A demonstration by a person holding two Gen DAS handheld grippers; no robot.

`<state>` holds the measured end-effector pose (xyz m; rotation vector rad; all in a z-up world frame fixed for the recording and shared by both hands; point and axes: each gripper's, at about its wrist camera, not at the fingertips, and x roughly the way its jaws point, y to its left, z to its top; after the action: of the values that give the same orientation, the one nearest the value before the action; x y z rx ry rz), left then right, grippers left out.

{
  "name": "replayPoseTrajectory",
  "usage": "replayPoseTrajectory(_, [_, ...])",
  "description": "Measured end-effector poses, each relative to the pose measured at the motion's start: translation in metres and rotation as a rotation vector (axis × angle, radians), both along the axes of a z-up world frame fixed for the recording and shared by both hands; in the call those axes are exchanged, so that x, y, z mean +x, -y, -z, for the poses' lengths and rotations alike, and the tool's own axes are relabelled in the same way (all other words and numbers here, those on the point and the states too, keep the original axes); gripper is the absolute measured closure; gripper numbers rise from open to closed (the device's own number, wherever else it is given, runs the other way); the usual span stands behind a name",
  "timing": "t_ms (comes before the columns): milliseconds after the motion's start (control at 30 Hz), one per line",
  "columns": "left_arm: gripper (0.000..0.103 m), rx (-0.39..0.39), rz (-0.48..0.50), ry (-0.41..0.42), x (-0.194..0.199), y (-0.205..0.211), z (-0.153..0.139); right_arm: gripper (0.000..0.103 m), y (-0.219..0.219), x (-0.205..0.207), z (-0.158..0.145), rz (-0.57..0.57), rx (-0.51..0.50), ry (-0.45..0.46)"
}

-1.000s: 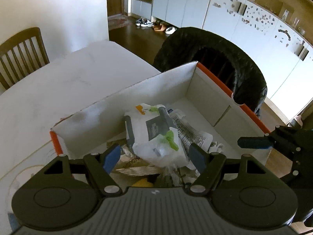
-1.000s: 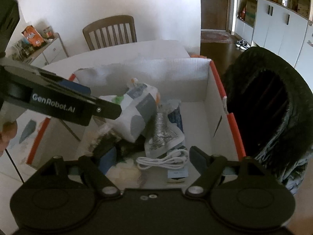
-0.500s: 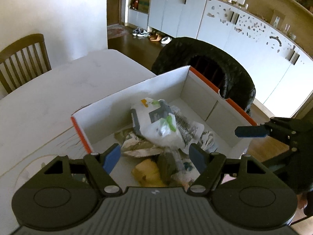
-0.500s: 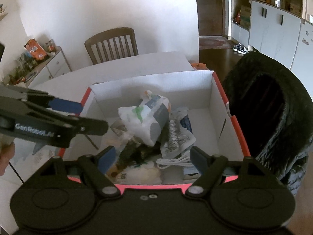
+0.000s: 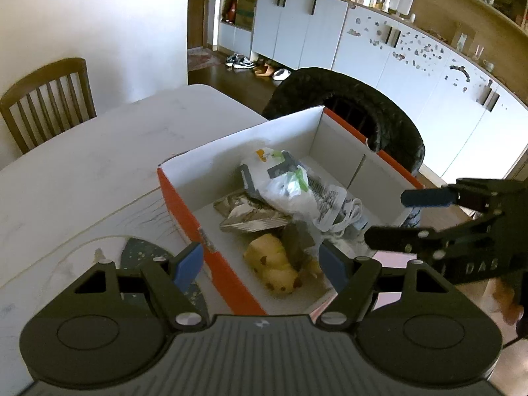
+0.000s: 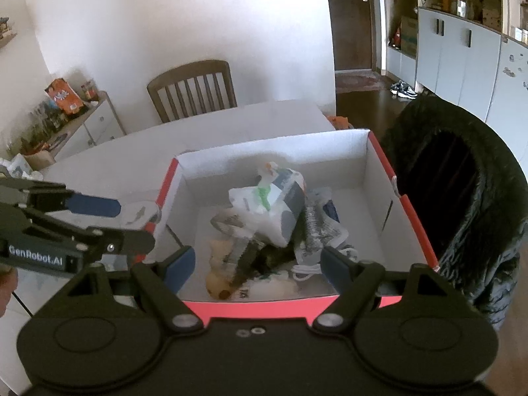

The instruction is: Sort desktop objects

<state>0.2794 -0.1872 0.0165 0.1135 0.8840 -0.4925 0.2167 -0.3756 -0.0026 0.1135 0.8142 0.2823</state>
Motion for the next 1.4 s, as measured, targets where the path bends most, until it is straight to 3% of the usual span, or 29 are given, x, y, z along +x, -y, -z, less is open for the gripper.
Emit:
replayPoseTrajectory(200, [0.027, -0.002, 0.001, 0.016, -0.013, -0.012, -0.004, 0.018, -0.003, -0.01, -0.008, 0.005, 0.028, 0.047])
replayPoseTrajectory(300, [0.018, -0.002, 0.0, 0.021, -0.019, -0.016, -0.005, 0.017, -0.005, -0.015, -0.011, 0.007, 0.025, 0.067])
replayPoseTrajectory(467, [0.016, 0.005, -0.001, 0.039, -0.028, -0.021, -0.007, 0.016, -0.007, -0.021, -0.015, 0.02, 0.025, 0.091])
replayPoseTrajectory(600, [0.001, 0.011, -0.003, 0.06, -0.035, -0.023, -0.007, 0.016, -0.01, -0.025, -0.017, 0.022, 0.027, 0.104])
replayPoseTrajectory(1400, [0.001, 0.008, 0.005, 0.075, -0.055, -0.032, -0.003, 0.015, -0.02, -0.039, -0.02, 0.031, 0.036, 0.121])
